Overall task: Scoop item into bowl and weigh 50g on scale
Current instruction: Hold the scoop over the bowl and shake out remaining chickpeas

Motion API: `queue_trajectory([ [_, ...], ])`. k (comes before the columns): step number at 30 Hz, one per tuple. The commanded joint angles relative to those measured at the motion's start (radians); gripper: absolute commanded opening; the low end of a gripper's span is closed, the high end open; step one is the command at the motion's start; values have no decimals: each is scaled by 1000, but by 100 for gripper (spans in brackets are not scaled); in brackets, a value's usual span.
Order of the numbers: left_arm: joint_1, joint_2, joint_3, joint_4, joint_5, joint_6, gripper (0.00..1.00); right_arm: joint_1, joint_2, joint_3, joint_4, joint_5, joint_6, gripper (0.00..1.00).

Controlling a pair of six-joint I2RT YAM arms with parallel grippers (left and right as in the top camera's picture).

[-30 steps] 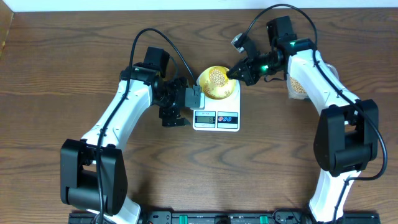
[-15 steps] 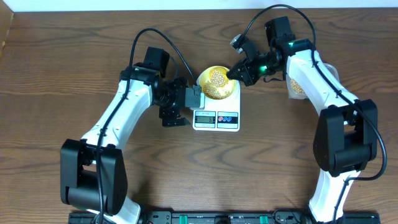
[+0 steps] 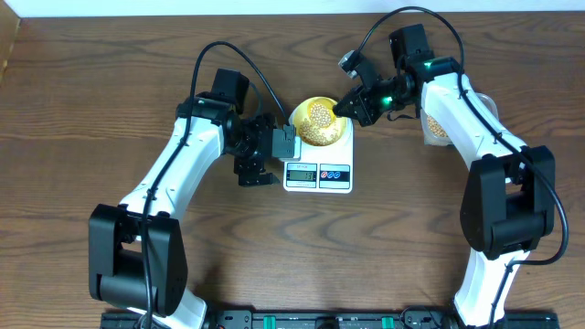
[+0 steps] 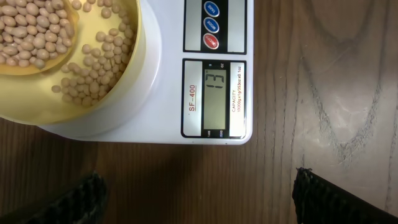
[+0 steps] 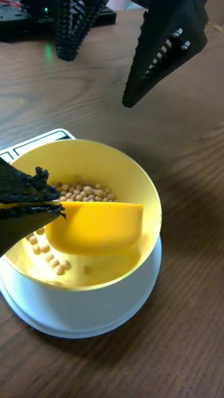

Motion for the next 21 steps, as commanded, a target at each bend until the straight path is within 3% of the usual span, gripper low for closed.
queue_trajectory([
  [1, -2, 5, -8, -5, 16, 7, 98, 2, -36, 12, -1, -11, -20, 1],
  [21, -2, 5, -8, -5, 16, 7, 97, 2, -52, 15, -4, 14, -56, 1],
])
